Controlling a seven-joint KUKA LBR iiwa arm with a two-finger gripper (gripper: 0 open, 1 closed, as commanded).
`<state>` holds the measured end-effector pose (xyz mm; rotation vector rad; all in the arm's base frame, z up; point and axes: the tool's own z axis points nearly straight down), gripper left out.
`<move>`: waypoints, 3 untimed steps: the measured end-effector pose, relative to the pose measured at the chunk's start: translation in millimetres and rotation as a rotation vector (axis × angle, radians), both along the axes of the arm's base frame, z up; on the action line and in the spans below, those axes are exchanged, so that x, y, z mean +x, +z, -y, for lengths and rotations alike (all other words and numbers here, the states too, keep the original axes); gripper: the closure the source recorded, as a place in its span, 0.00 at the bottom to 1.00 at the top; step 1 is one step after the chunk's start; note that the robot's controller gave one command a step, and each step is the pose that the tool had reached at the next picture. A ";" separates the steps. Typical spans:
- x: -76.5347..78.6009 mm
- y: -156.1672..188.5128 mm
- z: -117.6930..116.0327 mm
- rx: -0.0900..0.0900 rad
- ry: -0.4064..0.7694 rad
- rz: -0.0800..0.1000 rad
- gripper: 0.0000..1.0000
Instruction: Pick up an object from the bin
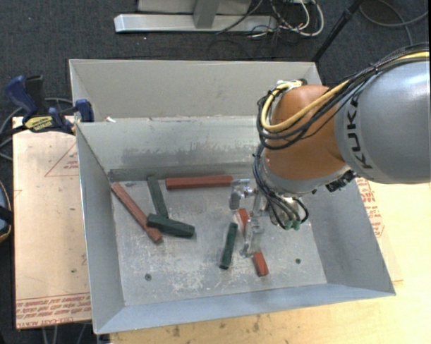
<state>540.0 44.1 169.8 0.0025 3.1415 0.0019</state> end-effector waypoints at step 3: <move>71.2 -98.1 33.0 0.000 0.523 0.004 1.00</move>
Offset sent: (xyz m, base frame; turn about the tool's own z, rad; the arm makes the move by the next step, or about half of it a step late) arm -0.0207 -0.0020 -0.0998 -0.3182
